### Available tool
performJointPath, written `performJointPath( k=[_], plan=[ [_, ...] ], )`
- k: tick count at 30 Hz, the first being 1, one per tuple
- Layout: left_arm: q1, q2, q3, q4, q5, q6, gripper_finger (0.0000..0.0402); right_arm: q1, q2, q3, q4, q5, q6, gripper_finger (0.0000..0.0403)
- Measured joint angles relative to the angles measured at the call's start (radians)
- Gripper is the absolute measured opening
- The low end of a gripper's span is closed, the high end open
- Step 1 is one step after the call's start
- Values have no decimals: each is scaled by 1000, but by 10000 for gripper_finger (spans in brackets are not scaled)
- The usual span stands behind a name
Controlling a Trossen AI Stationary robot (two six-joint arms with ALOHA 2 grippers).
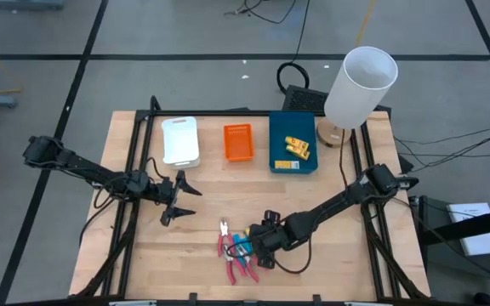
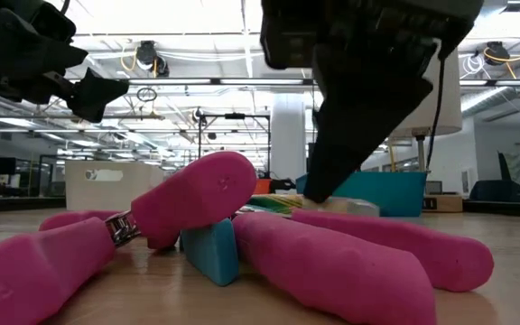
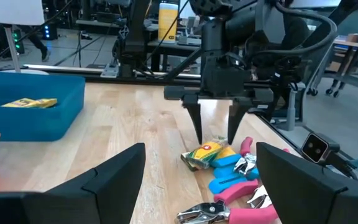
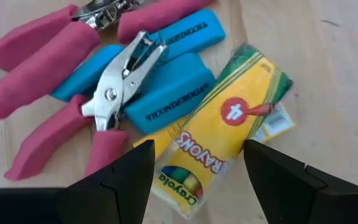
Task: Pick & Place School Supplies
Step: Put the crayon box into the blue bin
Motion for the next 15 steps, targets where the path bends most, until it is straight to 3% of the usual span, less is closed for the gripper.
performJointPath(
  k=[15],
  plan=[
    [0,0,0,0,0,0,310,-17,5,-1,-82,27,97,220]
  ],
)
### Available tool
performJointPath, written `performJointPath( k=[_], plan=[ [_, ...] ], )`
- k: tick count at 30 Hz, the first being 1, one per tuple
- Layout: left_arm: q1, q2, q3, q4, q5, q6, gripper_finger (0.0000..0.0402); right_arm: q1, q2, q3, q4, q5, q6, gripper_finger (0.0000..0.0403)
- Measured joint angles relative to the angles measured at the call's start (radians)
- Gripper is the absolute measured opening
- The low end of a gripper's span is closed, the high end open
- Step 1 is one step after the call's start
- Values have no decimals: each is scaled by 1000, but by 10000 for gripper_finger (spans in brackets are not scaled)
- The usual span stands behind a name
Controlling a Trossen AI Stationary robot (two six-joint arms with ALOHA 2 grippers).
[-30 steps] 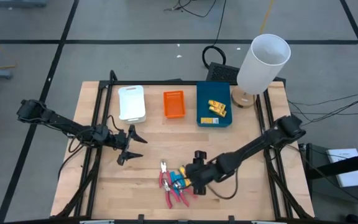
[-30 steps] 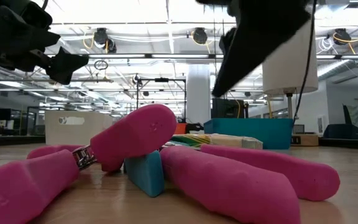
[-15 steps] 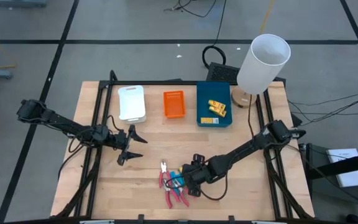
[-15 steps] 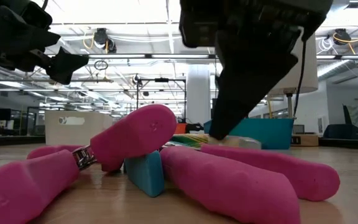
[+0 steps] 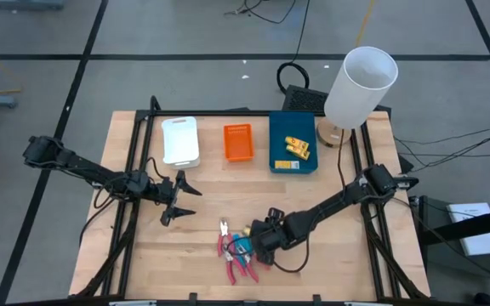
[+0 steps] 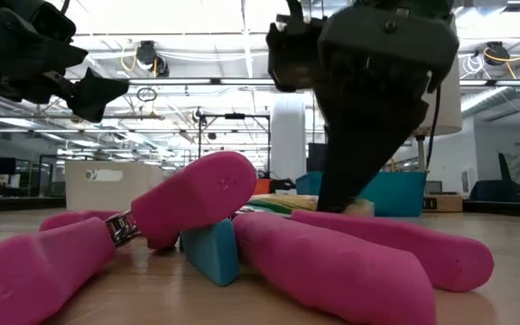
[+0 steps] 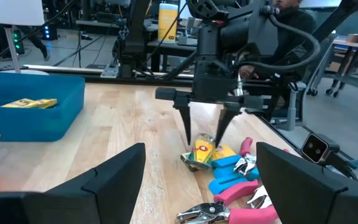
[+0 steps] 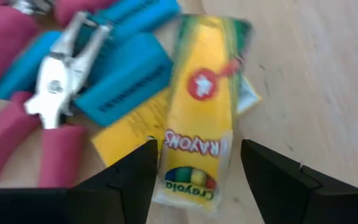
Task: Pick & Place School Supplies
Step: Put the crayon box into the blue bin
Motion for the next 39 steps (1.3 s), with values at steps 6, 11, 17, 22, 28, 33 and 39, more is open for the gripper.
performJointPath(
  k=[6,11,17,22,28,33,39],
  plan=[
    [0,0,0,0,0,0,310,-9,0,0,4,1,-25,184],
    [0,0,0,0,0,0,310,-10,0,0,7,-1,-73,150],
    [0,0,0,0,0,0,310,-15,0,0,18,-1,-109,127],
    [0,0,0,0,0,0,310,-22,-13,-1,16,-4,-135,127],
    [0,0,0,0,0,0,310,-28,-91,-2,2,-3,-160,129],
    [0,0,0,0,0,0,310,-32,-174,-2,-1,4,-200,129],
    [0,0,0,0,0,0,310,-50,-267,-2,-18,66,-220,129]
  ],
)
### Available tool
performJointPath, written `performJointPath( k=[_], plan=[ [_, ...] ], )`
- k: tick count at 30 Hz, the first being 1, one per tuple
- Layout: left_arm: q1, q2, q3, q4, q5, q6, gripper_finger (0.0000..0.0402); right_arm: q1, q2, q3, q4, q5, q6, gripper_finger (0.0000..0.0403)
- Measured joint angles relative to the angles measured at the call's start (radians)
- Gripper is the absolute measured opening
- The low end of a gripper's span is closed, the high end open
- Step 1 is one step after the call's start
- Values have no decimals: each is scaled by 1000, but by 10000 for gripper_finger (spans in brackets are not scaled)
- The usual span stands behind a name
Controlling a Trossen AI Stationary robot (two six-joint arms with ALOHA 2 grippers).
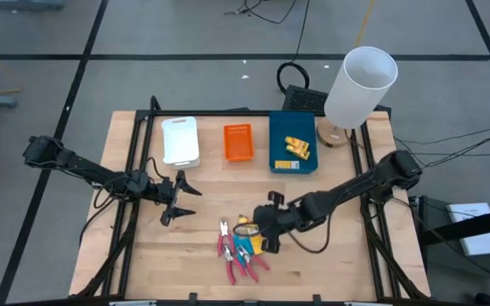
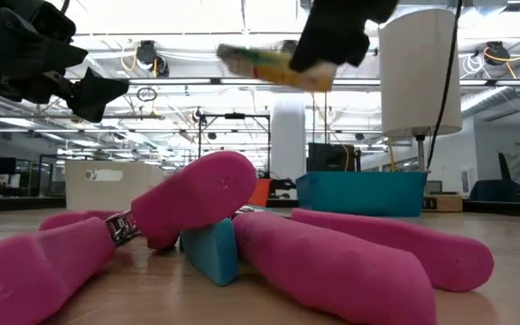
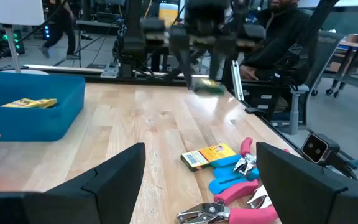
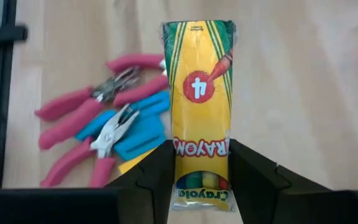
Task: Pick & Place School Supplies
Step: Put the crayon box into the blue bin
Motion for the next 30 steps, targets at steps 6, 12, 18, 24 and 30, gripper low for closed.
performJointPath(
  k=[6,12,18,24,30],
  plan=[
    [0,0,0,0,0,0,310,-33,-85,0,-110,121,22,130],
    [0,0,0,0,0,0,310,-109,-136,1,-203,150,43,130],
    [0,0,0,0,0,0,310,-177,-137,1,-235,144,10,130],
    [0,0,0,0,0,0,310,-235,-137,-33,-234,144,-37,130],
    [0,0,0,0,0,0,310,-263,-171,-167,-116,144,-72,130]
  ],
)
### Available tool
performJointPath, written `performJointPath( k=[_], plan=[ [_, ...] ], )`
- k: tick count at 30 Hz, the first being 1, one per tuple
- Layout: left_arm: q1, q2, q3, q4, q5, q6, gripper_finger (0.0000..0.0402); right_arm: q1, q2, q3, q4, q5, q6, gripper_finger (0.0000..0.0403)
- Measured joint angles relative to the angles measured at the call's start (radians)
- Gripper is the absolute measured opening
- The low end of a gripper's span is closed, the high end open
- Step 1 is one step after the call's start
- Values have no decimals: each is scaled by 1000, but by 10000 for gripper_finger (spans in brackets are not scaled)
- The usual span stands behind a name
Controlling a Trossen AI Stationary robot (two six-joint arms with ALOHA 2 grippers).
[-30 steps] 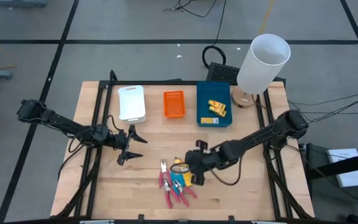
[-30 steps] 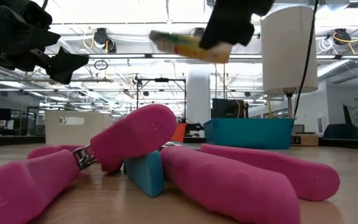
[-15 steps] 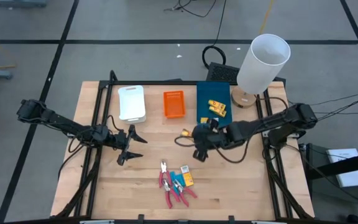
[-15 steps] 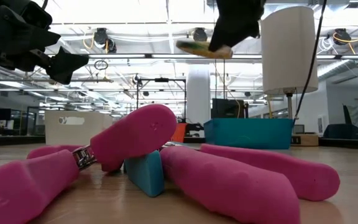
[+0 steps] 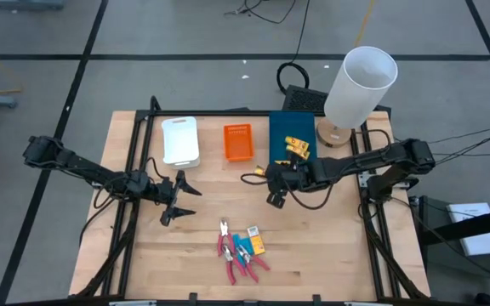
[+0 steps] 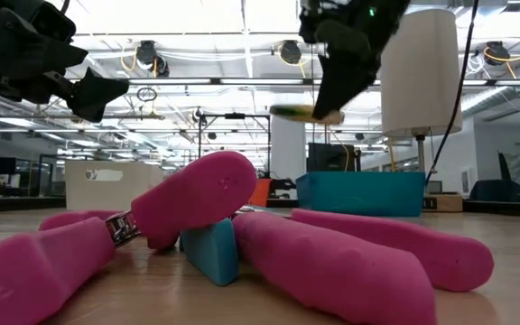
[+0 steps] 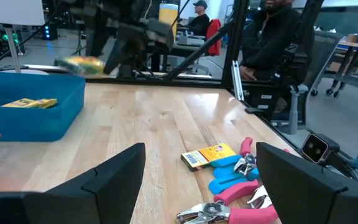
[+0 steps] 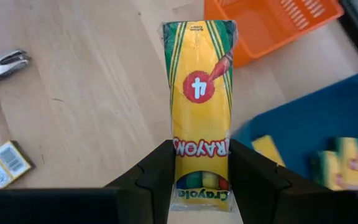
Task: Pick & Place School Supplies
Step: Put the crayon box into the blue bin
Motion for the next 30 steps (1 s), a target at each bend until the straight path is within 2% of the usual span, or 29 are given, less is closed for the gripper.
performJointPath(
  k=[13,18,23,30],
  plan=[
    [0,0,0,0,0,0,310,-16,-298,-447,515,2,-52,130],
    [0,0,0,2,0,0,310,-54,-395,-590,589,26,17,130],
    [0,0,0,2,0,0,310,-105,-436,-689,614,58,83,130],
    [0,0,0,5,0,0,310,-206,-438,-720,678,57,102,130]
  ],
)
